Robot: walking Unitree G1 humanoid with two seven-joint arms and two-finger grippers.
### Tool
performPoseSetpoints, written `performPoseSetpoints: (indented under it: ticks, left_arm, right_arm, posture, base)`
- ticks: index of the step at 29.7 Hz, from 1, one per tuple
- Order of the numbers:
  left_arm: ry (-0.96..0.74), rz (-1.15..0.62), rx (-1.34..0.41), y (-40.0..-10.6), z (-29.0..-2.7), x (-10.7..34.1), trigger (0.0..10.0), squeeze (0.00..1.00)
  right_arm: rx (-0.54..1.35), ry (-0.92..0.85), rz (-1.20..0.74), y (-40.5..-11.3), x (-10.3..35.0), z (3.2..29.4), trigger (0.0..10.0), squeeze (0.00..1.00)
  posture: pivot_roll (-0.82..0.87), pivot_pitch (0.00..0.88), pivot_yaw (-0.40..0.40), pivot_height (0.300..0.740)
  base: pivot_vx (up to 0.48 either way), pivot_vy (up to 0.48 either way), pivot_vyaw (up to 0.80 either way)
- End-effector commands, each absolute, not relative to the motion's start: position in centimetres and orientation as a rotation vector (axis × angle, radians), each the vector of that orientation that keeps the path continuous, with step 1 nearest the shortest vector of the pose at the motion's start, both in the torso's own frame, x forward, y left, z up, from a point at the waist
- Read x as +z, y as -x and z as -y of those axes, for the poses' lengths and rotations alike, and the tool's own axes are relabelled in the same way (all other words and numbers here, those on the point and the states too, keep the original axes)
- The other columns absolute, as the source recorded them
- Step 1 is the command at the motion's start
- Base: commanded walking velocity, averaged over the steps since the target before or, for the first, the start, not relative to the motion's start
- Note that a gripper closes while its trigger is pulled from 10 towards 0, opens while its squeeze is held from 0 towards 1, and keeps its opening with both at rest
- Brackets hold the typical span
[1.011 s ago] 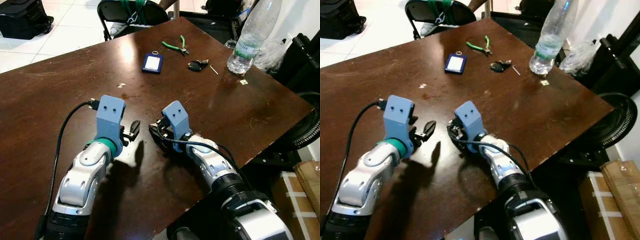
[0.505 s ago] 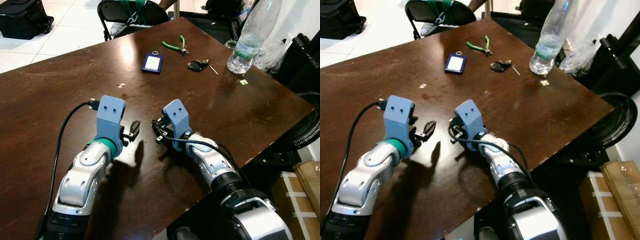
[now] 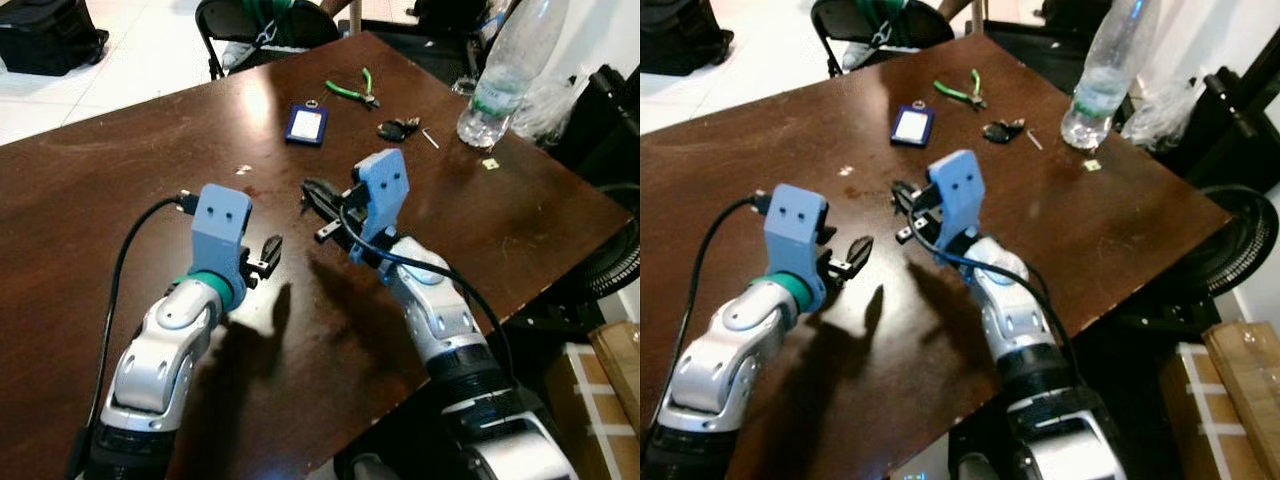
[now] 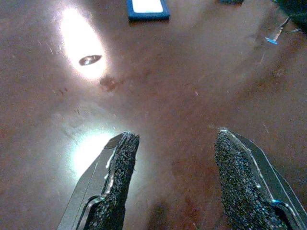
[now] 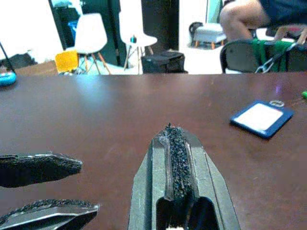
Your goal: Hang keys on a hook
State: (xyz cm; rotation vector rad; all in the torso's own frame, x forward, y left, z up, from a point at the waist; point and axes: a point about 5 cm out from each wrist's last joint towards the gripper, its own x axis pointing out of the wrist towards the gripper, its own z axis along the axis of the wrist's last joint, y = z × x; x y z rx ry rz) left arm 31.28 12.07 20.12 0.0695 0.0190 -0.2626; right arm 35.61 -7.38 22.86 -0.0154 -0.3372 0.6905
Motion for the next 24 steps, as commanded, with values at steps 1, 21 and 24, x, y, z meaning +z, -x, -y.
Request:
performPoseSetpoints:
  ticks: [1, 21, 24]
  left_arm:
    - [-0.073, -0.006, -0.273, -30.9, -11.9, 20.6, 10.0, 0.00]
    - [-0.113, 0.083, -0.218, -29.9, -12.5, 21.2, 10.0, 0.00]
    - [-0.122, 0.098, -0.181, -29.9, -13.1, 21.3, 10.0, 0.00]
  right_arm:
    - [0.642, -0.029, 0.381, -34.9, 23.7, 8.1, 10.0, 0.00]
    - [0.377, -0.044, 0.408, -33.6, 22.6, 10.3, 10.0, 0.00]
    - [0.340, -0.058, 0.402, -33.0, 22.5, 10.5, 10.0, 0.00]
  posture:
    - [-0.05, 0.156, 0.078, 0.740]
    - [-0.05, 0.113, 0.082, 0.740]
    - [-0.05, 0.112, 0.086, 0.740]
  base:
    - [0.000, 0.000, 0.00]
    - [0.000, 0.000, 0.00]
    - [0.000, 0.000, 0.00]
